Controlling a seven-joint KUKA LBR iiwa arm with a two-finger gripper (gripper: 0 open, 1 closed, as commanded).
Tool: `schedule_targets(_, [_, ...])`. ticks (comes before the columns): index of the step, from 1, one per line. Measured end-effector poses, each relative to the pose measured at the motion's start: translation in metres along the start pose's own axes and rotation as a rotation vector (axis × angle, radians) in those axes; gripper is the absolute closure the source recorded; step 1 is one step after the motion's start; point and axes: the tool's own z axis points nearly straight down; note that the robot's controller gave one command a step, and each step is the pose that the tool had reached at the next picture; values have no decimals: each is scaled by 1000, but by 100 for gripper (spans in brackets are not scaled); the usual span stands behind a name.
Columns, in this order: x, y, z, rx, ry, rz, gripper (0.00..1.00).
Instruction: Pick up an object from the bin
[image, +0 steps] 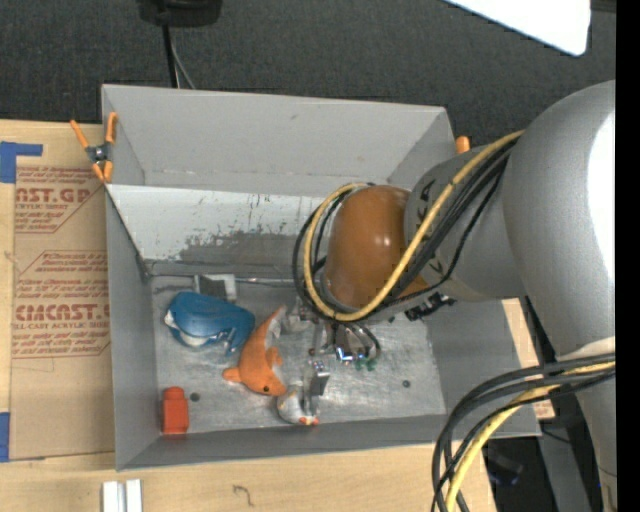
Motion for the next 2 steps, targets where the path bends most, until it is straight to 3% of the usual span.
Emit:
schedule_targets(1, [28, 32, 5, 13, -10, -685, 100])
schedule_targets(2, [28, 32, 6, 12, -11, -685, 100])
